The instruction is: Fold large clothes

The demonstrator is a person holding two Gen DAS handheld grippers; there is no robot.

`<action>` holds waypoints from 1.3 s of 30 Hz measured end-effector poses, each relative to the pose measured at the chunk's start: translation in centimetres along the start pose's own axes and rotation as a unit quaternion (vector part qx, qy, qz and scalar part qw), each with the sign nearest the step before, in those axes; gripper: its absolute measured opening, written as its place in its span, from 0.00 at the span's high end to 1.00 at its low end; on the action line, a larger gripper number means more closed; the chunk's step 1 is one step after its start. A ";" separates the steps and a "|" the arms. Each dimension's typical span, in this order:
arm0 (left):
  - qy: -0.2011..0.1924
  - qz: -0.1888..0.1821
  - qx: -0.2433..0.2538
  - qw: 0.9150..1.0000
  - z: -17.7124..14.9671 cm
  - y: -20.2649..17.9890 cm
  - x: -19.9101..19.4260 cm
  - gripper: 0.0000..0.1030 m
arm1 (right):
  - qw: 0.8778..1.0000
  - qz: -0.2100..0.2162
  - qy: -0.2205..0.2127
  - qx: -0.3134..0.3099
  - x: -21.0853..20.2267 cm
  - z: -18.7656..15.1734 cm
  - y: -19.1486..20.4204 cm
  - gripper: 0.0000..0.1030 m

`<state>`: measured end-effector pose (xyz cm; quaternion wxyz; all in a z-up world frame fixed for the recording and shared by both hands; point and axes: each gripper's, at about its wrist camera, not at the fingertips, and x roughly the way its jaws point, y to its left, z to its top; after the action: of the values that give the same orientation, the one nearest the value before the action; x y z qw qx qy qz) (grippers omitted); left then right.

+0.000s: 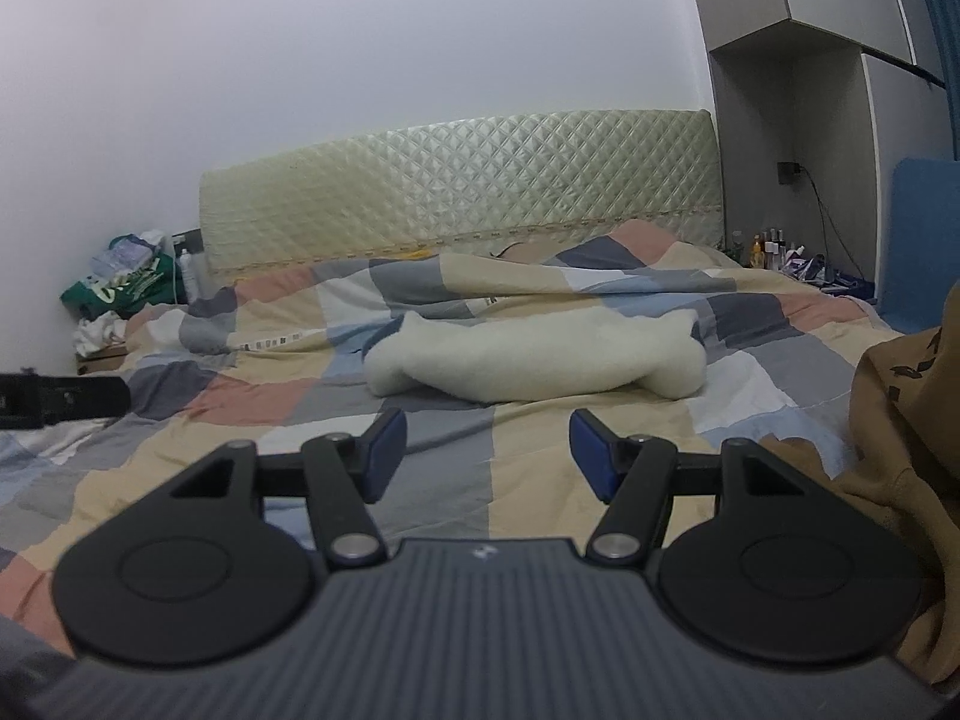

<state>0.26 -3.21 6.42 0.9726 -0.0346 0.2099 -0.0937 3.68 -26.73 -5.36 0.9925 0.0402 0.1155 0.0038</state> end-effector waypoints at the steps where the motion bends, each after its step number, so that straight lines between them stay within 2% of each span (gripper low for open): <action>1: 0.000 0.000 -0.001 1.000 0.0 0.0 0.0 0.03 | 1.000 -0.001 -0.001 0.000 0.0 0.0 0.0 0.39; 7: -0.001 0.000 -0.001 1.000 0.0 0.0 0.0 0.02 | 1.000 -0.007 0.003 0.003 0.3 -0.1 0.0 0.38; 9: -0.001 -0.003 0.000 1.000 -0.1 0.0 0.0 0.02 | 1.000 -0.009 0.001 0.006 0.2 -0.1 -0.1 0.26; 13: -0.002 0.002 0.002 1.000 -0.1 0.0 0.0 0.01 | 1.000 -0.023 -0.008 0.012 -0.1 -0.1 -0.3 0.11; 15: -0.001 0.003 0.002 1.000 -0.2 0.1 0.0 0.01 | 1.000 -0.025 -0.007 0.014 0.0 -0.1 -0.4 0.00; 20: -0.001 0.007 -0.004 1.000 -0.1 0.2 -0.1 0.01 | 1.000 -0.024 0.004 0.010 0.5 -0.3 -0.3 0.00; 39: 0.008 0.004 -0.007 1.000 -0.1 0.1 0.1 0.00 | 0.999 -0.029 -0.003 0.012 0.3 -0.3 -0.4 0.00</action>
<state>0.34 -3.10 6.23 0.9709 -0.0394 0.2188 -0.0886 3.91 -27.11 -5.80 0.9919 0.0488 0.1140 -0.0266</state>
